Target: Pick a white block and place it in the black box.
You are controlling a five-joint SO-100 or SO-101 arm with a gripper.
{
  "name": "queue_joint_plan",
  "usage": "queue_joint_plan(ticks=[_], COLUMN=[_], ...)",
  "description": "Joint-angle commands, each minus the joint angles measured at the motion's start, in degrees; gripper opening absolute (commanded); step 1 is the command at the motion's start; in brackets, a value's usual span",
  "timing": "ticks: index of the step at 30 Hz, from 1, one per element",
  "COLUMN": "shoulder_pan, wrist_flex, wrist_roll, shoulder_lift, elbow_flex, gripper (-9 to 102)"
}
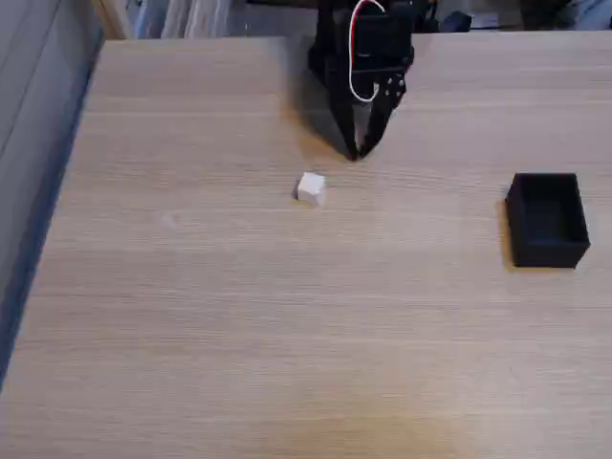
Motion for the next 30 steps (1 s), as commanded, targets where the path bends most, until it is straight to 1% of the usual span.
queue_joint_plan(ticks=[1,30], shoulder_pan=[-0.62,0.18], wrist_flex=[0.26,0.26], wrist_roll=[-0.88,-0.79], shoulder_lift=[0.35,0.35], elbow_flex=[0.88,0.88], gripper=[0,0])
